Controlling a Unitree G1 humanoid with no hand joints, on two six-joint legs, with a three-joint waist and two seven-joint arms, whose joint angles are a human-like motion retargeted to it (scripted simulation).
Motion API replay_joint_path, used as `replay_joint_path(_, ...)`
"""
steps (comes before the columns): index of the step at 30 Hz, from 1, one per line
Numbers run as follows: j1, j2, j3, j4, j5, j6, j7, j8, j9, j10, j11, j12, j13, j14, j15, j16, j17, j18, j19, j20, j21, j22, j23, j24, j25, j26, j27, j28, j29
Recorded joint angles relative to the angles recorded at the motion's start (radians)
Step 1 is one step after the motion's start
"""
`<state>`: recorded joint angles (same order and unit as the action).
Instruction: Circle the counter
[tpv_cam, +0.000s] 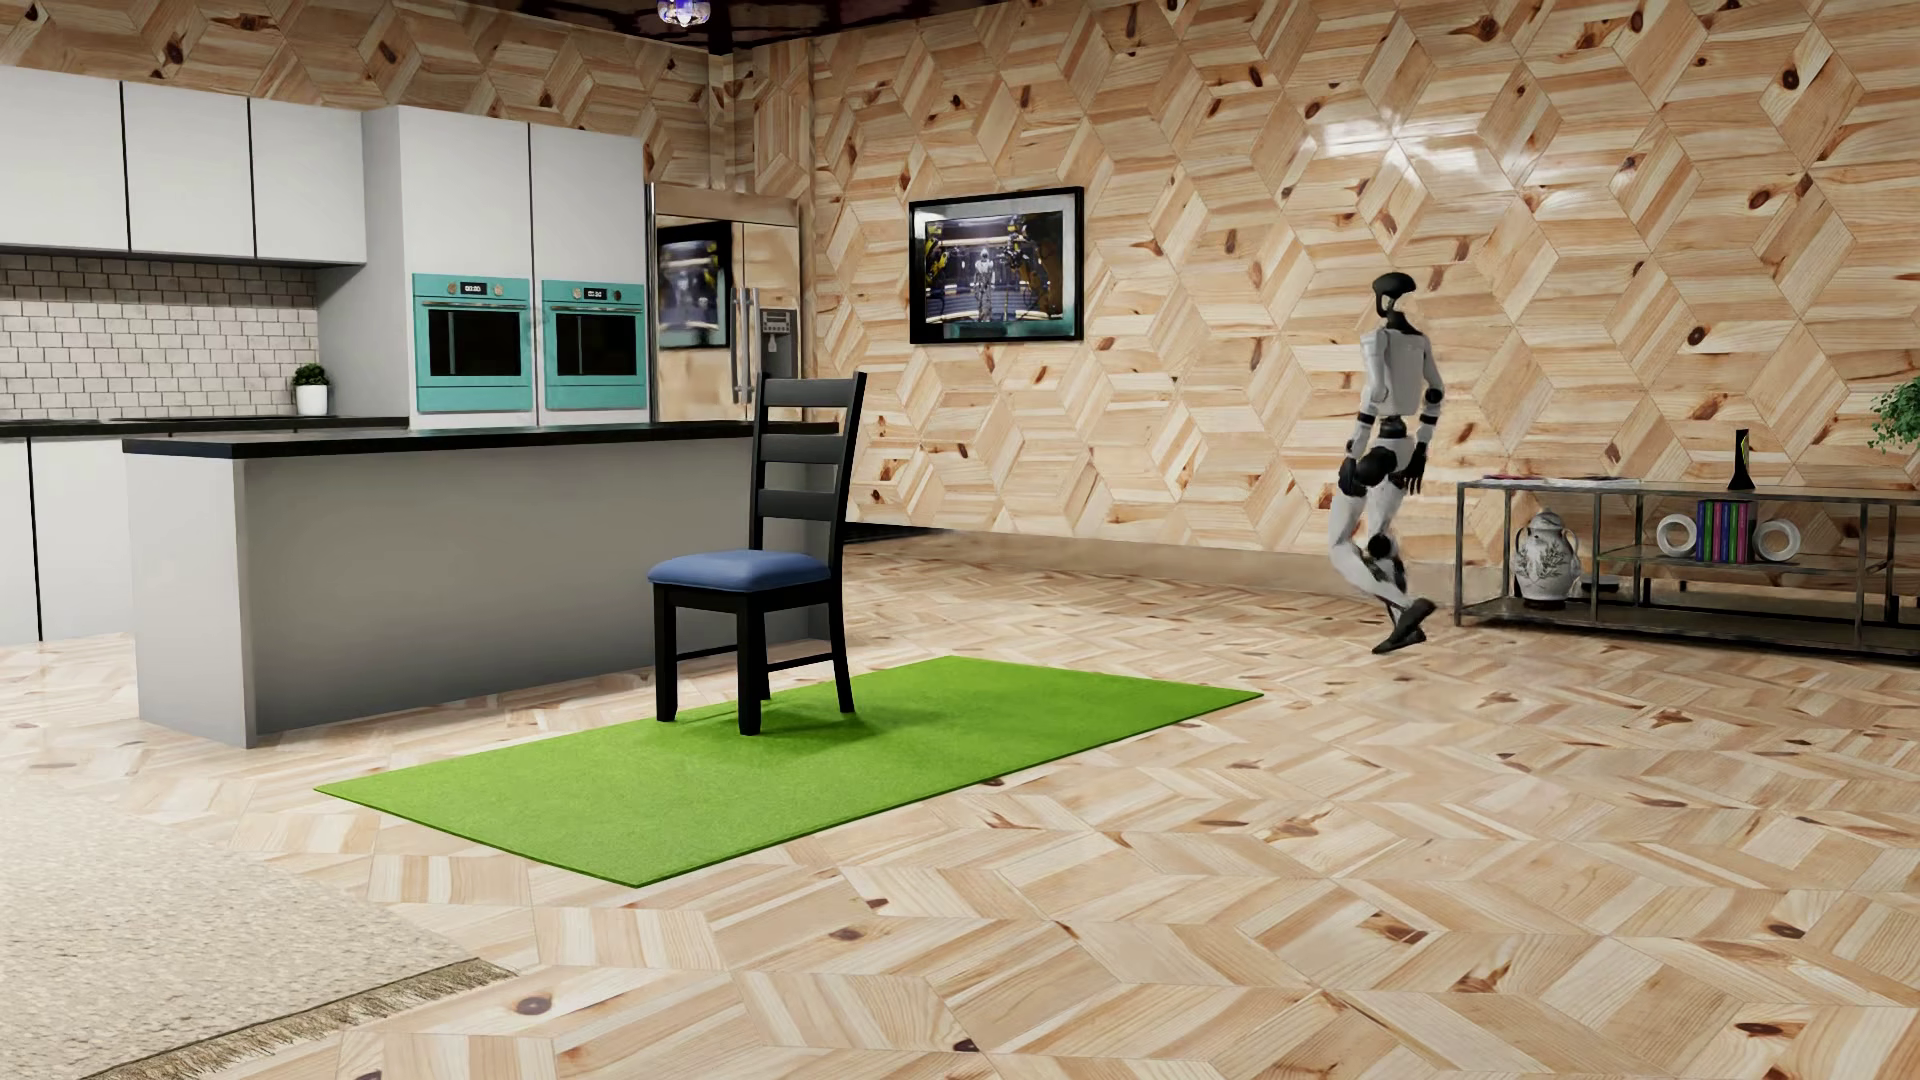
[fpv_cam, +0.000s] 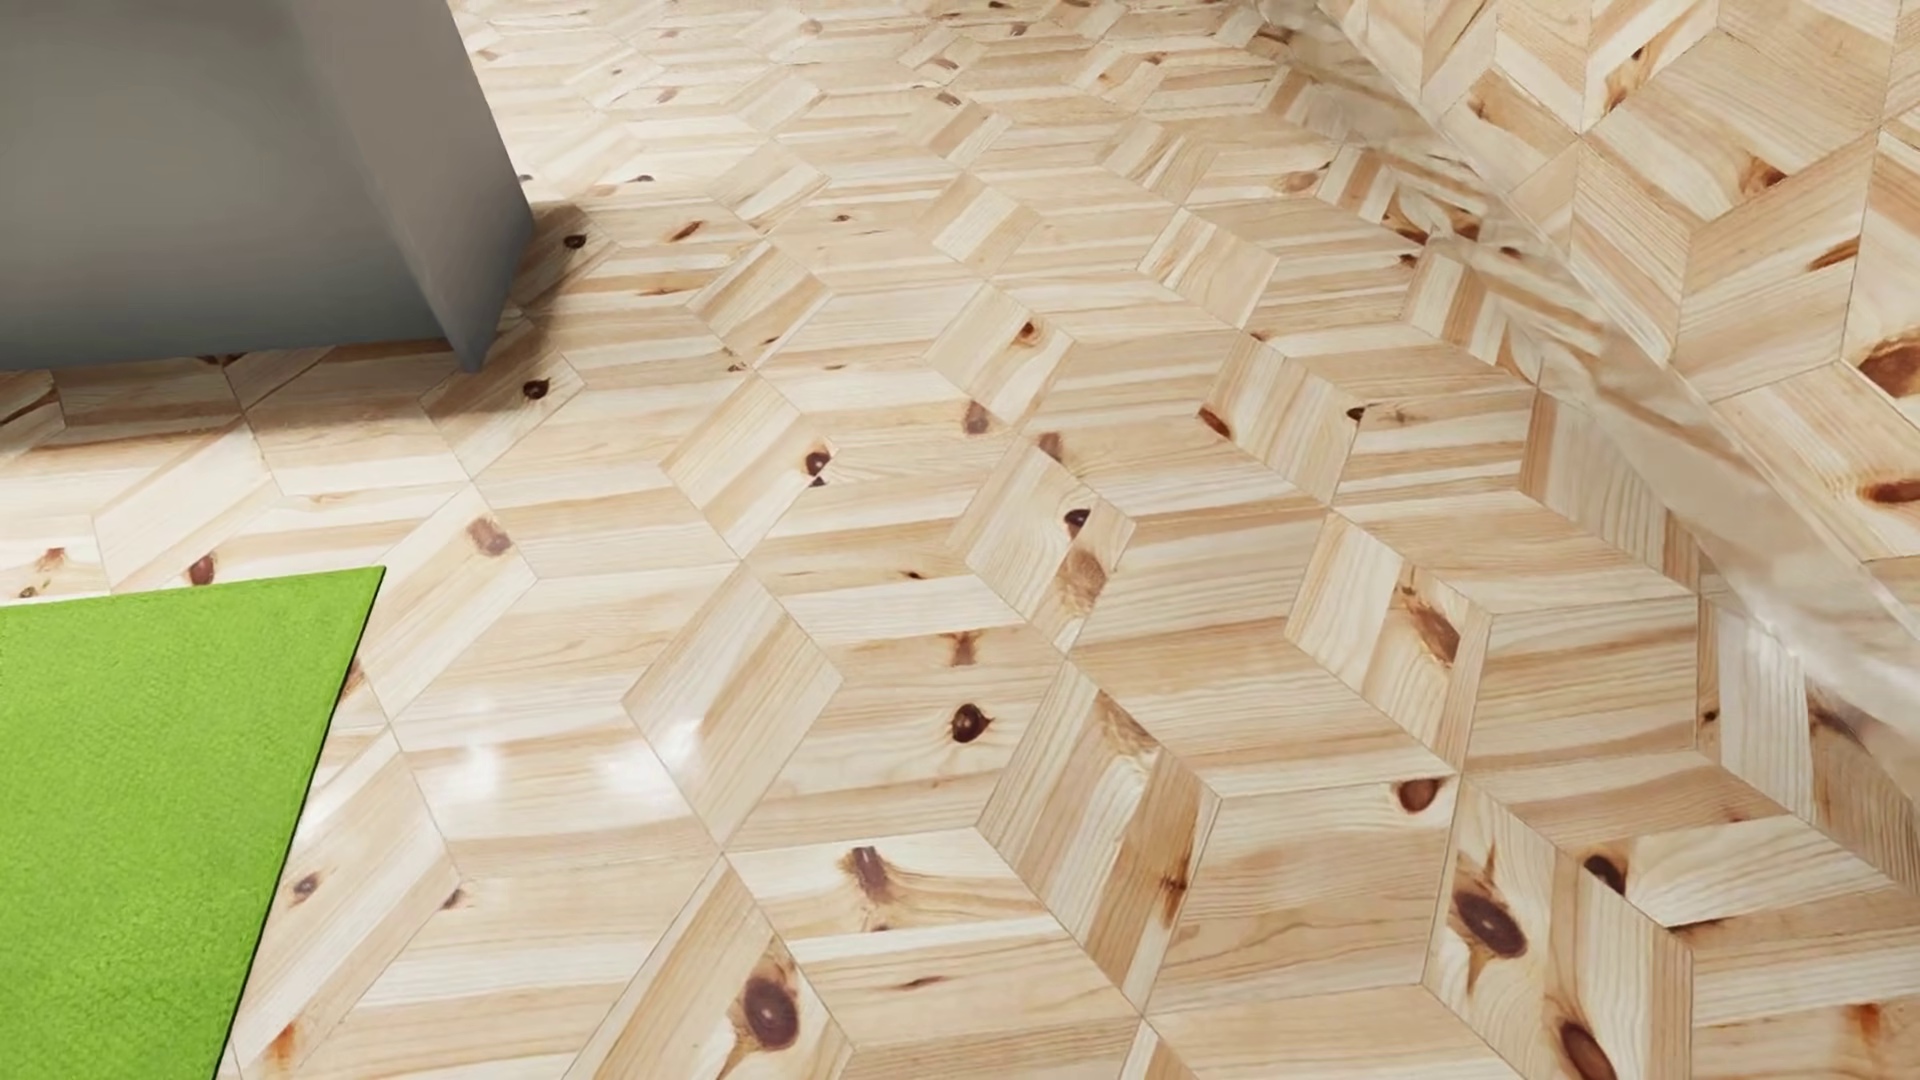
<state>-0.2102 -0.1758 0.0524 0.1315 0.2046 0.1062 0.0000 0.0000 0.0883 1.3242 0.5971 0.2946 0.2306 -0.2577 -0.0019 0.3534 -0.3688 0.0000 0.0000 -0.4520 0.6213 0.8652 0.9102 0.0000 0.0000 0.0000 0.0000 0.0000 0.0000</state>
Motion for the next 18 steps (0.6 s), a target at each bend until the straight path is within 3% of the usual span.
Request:
replay_joint_path(2,-0.114,0.216,0.113,-0.016,-0.042,-0.042,0.000,0.000,0.016,-0.227,-0.108,0.026,-0.023,-0.010,-0.152,0.010,-0.035,0.000,0.000,0.005,-0.007,0.011,-0.116,0.000,0.000,0.000,0.000,0.000,0.000)
replay_joint_path(4,-0.208,0.369,0.185,0.007,-0.068,-0.053,0.000,0.000,0.010,-0.550,-0.170,0.047,-0.069,0.041,-0.310,0.014,-0.059,0.000,0.000,0.021,-0.044,0.008,-0.186,0.000,0.000,0.000,0.000,0.000,0.000)
replay_joint_path(5,-0.240,0.425,0.203,0.017,-0.074,-0.050,0.000,0.000,-0.004,-0.717,-0.183,0.054,-0.092,0.083,-0.365,0.010,-0.067,0.000,0.000,0.025,-0.066,0.015,-0.212,0.000,0.000,0.000,0.000,0.000,0.000)
replay_joint_path(6,-0.268,0.468,0.218,0.030,-0.083,-0.049,0.000,0.000,-0.019,-0.932,-0.184,0.058,-0.114,0.208,-0.390,0.010,-0.074,0.000,0.000,0.018,-0.077,0.026,-0.231,0.000,0.000,0.000,0.000,0.000,0.000)
replay_joint_path(7,-0.289,0.513,0.240,0.047,-0.103,-0.050,0.000,0.000,-0.025,-0.999,-0.174,0.063,-0.129,0.265,-0.380,0.010,-0.073,0.000,0.000,0.016,-0.089,0.039,-0.233,0.000,0.000,0.000,0.000,0.000,0.000)
replay_joint_path(8,-0.312,0.555,0.265,0.049,-0.140,-0.058,0.000,0.000,-0.022,-0.770,-0.147,0.069,-0.127,0.105,-0.333,0.007,-0.067,0.000,0.000,0.016,-0.119,0.053,-0.241,0.000,0.000,0.000,0.000,0.000,0.000)
replay_joint_path(9,-0.338,0.575,0.278,0.038,-0.176,-0.067,0.000,0.000,-0.032,-0.660,-0.086,0.074,-0.107,0.071,-0.238,0.001,-0.056,0.000,0.000,0.008,-0.139,0.078,-0.239,0.000,0.000,0.000,0.000,0.000,0.000)
replay_joint_path(10,-0.354,0.557,0.277,0.010,-0.209,-0.085,0.000,0.000,-0.048,-0.553,0.026,0.078,-0.083,0.108,-0.076,-0.003,-0.033,0.000,0.000,0.000,-0.138,0.114,-0.199,0.000,0.000,0.000,0.000,0.000,0.000)
replay_joint_path(11,-0.332,0.506,0.261,-0.034,-0.231,-0.102,0.000,0.000,-0.047,-0.471,0.198,0.074,-0.063,0.093,0.110,-0.006,-0.009,0.000,0.000,-0.002,-0.143,0.147,-0.142,0.000,0.000,0.000,0.000,0.000,0.000)
replay_joint_path(12,-0.270,0.413,0.240,-0.085,-0.242,-0.109,0.000,0.000,-0.032,-0.446,0.424,0.068,-0.043,0.042,0.220,-0.011,-0.002,0.000,0.000,0.014,-0.141,0.147,-0.106,0.000,0.000,0.000,0.000,0.000,0.000)
replay_joint_path(13,-0.182,0.300,0.208,-0.138,-0.243,-0.114,0.000,0.000,-0.014,-0.471,0.637,0.067,-0.034,0.001,0.208,-0.015,0.002,0.000,0.000,0.030,-0.107,0.121,-0.077,0.000,0.000,0.000,0.000,0.000,0.000)
replay_joint_path(15,0.015,0.089,0.092,-0.151,-0.173,-0.074,0.000,0.000,0.004,-0.572,0.784,0.046,-0.008,-0.022,0.084,-0.013,0.023,0.000,0.000,0.030,-0.081,0.054,-0.042,0.000,0.000,0.000,0.000,0.000,0.000)
replay_joint_path(18,0.290,-0.157,-0.062,-0.133,-0.116,-0.027,0.000,0.000,0.005,-0.748,0.357,0.019,0.061,-0.041,0.217,0.006,0.025,0.000,0.000,0.061,-0.027,-0.091,-0.003,0.000,0.000,0.000,0.000,0.000,0.000)
